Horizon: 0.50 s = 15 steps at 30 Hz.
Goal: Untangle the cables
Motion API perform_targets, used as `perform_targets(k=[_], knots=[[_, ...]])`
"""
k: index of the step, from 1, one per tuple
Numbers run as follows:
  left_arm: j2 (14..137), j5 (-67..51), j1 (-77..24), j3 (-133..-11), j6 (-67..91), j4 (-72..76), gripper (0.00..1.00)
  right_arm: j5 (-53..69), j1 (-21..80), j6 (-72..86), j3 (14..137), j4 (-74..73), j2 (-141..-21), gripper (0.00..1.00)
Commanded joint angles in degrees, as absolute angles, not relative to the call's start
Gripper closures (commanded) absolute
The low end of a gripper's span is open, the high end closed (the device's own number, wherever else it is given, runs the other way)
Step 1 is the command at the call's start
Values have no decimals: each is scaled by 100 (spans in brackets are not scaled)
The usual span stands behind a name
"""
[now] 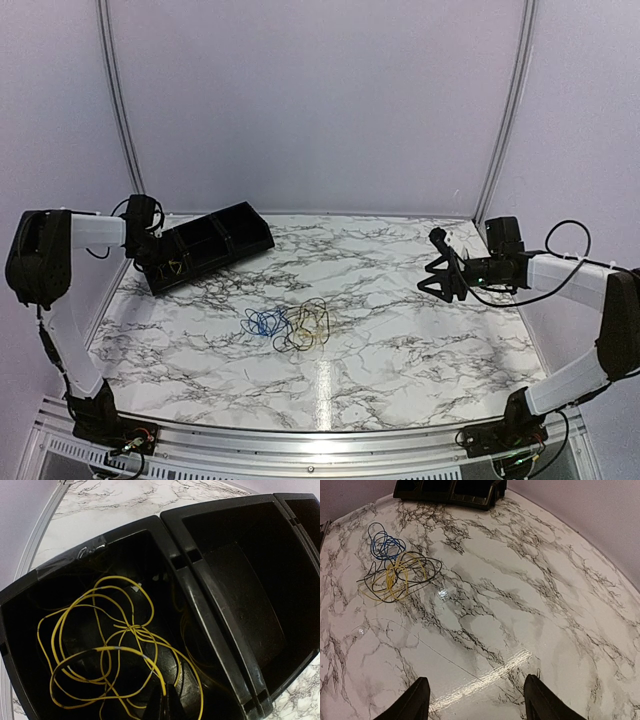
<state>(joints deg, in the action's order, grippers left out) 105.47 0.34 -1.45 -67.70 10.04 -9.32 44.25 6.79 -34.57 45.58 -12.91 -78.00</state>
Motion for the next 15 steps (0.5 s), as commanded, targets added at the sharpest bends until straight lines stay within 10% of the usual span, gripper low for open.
perform_targets(k=[1, 7, 15], knots=[[10599, -122, -123, -6987, 1047, -1136, 98, 4402, 652, -3522, 4791, -1371, -7781, 36], [10048, -38, -122, -6982, 1187, -1419, 65, 4408, 651, -3541, 4808, -1394, -7763, 36], [9389, 345, -123, -6799, 1218, -1804, 51, 4438, 659, -3555, 4818, -1424, -7705, 36]])
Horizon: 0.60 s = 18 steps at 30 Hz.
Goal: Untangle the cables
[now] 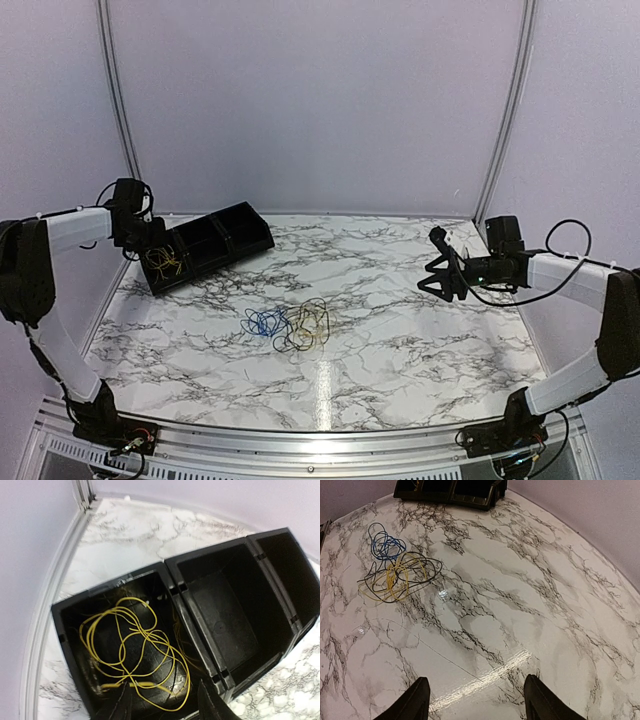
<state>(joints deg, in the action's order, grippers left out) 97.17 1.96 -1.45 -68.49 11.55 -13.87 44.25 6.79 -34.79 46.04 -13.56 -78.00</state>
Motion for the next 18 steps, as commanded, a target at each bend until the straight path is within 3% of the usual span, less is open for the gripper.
perform_targets(k=[1, 4, 5, 6, 11, 18], knots=[[9342, 322, -123, -6810, 1232, -1886, 50, 4438, 658, -3559, 4823, -1424, -7693, 36], [9149, 307, -123, -6749, 1260, -2066, 36, 4432, 659, -3560, 4814, -1424, -7652, 36], [9047, 269, -123, -6697, 1274, -2073, 13, 4434, 656, -3566, 4816, -1424, -7643, 36], [8920, 237, -123, -6637, 1315, -2072, 3, 4438, 655, -3560, 4810, -1424, -7638, 36], [8434, 293, -239, -6555, 1385, -2097, 1, 4455, 659, -3564, 4811, -1416, -7650, 36], [7997, 568, -1595, -6515, 333, -1332, 1, 4452, 913, -3400, 5009, -1448, -7781, 36]])
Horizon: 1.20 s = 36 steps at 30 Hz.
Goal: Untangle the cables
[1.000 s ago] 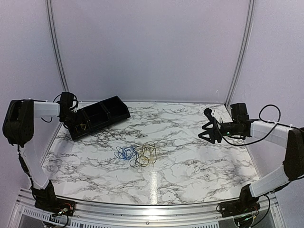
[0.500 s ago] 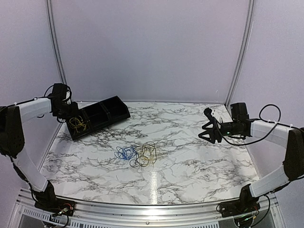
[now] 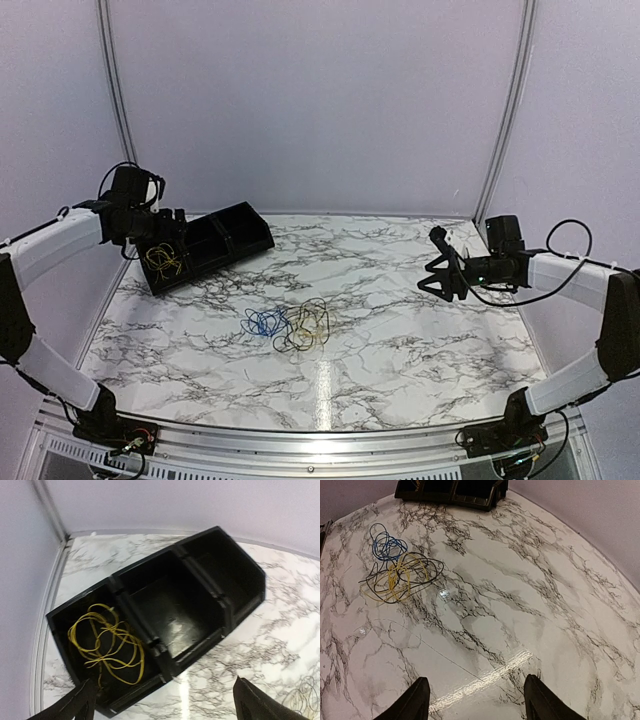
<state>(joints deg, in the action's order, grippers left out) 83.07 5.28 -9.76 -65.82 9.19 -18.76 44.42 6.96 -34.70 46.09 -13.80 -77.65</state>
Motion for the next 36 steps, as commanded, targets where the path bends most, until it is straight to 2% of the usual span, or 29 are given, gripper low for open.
perform_targets(k=[1, 5, 10, 11, 14, 17, 19, 23, 26, 33, 36], knots=[[7923, 645, -1806, -6517, 220, -1154, 1, 4409, 1080, -3377, 5158, -1537, -7824, 36], [7754, 1646, -2398, -6796, 211, -680, 1, 4196, 1855, -3370, 5888, -1910, -8215, 36], [7934, 2992, -2443, -6614, 508, -139, 1, 4070, 2475, -3485, 6739, -2251, -8989, 38], [8005, 2809, -2443, -6555, 788, -154, 1, 3940, 2599, -3541, 6881, -2292, -9174, 40], [7818, 1211, -2392, -5932, 1284, 609, 1, 3579, 2922, -3741, 7457, -2620, -9855, 52], [7682, 616, -2392, -5425, 1225, 1166, 3, 3718, 3045, -3744, 8039, -3052, -10502, 60], [7820, 381, -2395, -5543, 1003, 844, 6, 3703, 3145, -3748, 8119, -3044, -10771, 60], [8082, 20, -2518, -5763, 492, 414, 8, 3680, 3409, -3735, 7981, -2840, -11062, 47], [7973, -257, -2530, -5660, 666, 610, 9, 3705, 3578, -3755, 8183, -3105, -11379, 44], [7867, -495, -2540, -5553, 780, 797, 14, 3555, 3665, -3402, 8662, -3240, -11977, 47], [7874, -616, -2542, -5572, 846, 782, 16, 3443, 3665, -3204, 8741, -3169, -12080, 54]])
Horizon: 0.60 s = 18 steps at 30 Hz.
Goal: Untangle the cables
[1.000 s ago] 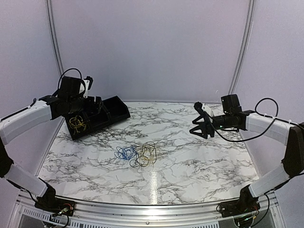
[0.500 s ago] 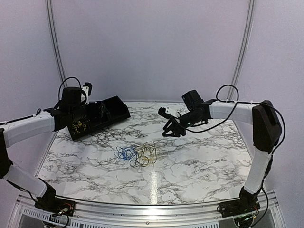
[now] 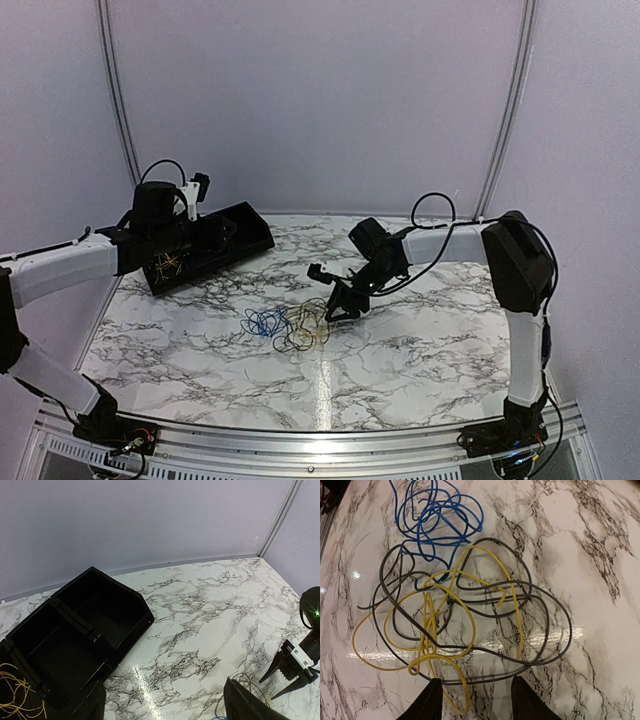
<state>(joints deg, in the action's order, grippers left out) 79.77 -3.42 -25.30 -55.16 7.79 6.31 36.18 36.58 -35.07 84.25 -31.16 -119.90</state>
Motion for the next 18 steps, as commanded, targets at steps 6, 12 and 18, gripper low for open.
perform_targets(k=[6, 12, 18], knots=[[7958, -905, -2551, -5604, 803, 770, 21, 3552, 3664, -3081, 8909, -3280, -12093, 91], [7941, -1212, -2808, -5570, 1275, 1008, 23, 3691, 3660, -2757, 8894, -3400, -11268, 100], [7460, -465, -3885, -5372, 1115, 1144, 24, 3873, 3665, -1958, 8730, -3047, -10484, 100]])
